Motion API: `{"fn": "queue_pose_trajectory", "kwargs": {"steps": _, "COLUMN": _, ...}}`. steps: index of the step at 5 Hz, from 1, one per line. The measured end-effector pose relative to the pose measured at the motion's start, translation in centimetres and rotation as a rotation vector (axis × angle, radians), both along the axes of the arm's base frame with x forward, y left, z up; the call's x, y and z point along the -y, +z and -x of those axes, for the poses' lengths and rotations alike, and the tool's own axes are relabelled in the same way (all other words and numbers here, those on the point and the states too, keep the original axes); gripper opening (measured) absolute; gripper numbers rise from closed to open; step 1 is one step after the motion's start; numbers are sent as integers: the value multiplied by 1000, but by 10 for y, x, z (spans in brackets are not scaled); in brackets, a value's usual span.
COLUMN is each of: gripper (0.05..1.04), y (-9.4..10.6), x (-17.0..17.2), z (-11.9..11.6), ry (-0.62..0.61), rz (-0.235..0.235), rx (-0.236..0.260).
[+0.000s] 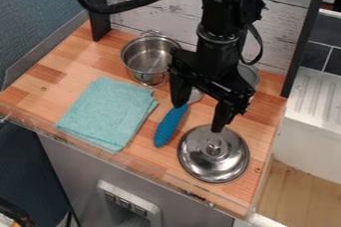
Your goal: Move the blue cloth to the left on the table
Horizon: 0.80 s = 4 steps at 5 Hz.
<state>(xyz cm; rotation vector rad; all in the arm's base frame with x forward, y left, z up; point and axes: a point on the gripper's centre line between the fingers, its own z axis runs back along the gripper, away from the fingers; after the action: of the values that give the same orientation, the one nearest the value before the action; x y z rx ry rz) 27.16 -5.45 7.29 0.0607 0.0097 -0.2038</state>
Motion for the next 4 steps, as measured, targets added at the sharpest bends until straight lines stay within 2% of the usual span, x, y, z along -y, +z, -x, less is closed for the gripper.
{"fn": "queue_pose_trajectory", "kwargs": {"steps": 1, "gripper": 1001, "y": -7, "x": 0, "z": 3, "ry": 0, "rz": -3, "rx": -26}}
{"fn": "queue_pose_trajectory", "kwargs": {"steps": 2, "gripper": 1001, "y": -9, "x": -22, "z": 5, "ry": 59, "rz": 24, "rx": -30}}
{"fn": "queue_pose_trajectory", "kwargs": {"steps": 3, "gripper": 1001, "y": -4, "x": -48, "z": 11, "ry": 99, "rz": 35, "rx": 20}}
{"fn": "queue_pose_trajectory", "kwargs": {"steps": 4, "gripper": 1001, "y": -13, "x": -79, "z": 18, "ry": 155, "rz": 21, "rx": 55}}
